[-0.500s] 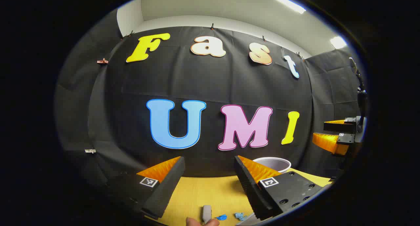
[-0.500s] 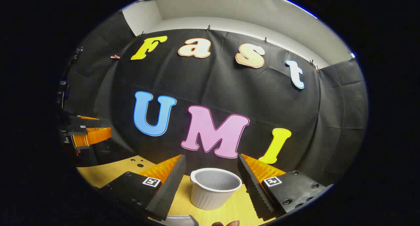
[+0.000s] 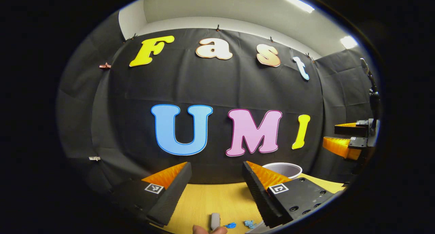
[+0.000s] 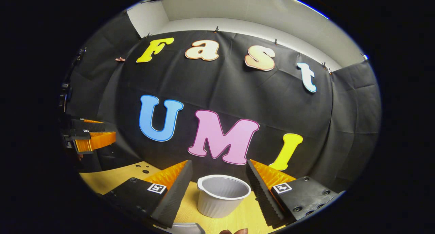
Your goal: Pick up the small broom and dustpan from the desktop, sweep the trash into the dustpan with the broom, and then empty the trash into the garbage bin.
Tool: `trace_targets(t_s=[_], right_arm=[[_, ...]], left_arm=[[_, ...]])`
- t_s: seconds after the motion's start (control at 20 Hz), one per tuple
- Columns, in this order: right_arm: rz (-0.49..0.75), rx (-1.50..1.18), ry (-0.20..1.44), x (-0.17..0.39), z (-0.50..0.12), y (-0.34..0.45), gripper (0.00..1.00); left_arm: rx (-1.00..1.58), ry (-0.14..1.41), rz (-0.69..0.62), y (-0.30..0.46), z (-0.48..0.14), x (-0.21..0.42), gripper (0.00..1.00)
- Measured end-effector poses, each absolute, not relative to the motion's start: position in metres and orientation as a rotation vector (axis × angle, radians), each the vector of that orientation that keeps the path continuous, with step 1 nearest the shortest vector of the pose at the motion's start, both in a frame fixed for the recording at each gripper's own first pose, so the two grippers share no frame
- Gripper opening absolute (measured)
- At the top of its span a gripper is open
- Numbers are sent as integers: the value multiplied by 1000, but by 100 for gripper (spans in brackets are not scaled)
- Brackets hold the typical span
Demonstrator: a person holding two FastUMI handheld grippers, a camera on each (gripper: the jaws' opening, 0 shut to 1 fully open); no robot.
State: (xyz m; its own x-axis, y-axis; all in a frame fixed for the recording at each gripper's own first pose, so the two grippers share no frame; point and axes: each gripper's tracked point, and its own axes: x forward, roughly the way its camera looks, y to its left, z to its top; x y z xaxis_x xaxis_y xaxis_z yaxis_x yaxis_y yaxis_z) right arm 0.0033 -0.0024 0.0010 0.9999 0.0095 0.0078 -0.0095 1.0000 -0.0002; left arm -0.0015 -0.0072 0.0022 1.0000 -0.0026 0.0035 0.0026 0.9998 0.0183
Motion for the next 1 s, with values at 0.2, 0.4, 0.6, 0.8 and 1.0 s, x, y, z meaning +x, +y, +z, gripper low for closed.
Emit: trace_targets(t_s=[0.2, 0.4, 0.6, 0.8, 1.0], right_arm=[[14, -5, -7, 4, -1, -2, 97], [14, -12, -9, 3, 0, -3, 97], [14, -16, -5, 2, -1, -4, 97], [18, -14, -4, 2, -1, -3, 97], [98, -6, 53, -5, -18, 14, 97]], left_arm=[[22, -1, -3, -9, 3, -1, 96], [26, -2, -14, -12, 3, 0, 96], [27, 0, -18, -14, 3, -2, 96], [33, 0, -28, -16, 4, -2, 96], [45, 8, -36, -16, 0, -3, 96]])
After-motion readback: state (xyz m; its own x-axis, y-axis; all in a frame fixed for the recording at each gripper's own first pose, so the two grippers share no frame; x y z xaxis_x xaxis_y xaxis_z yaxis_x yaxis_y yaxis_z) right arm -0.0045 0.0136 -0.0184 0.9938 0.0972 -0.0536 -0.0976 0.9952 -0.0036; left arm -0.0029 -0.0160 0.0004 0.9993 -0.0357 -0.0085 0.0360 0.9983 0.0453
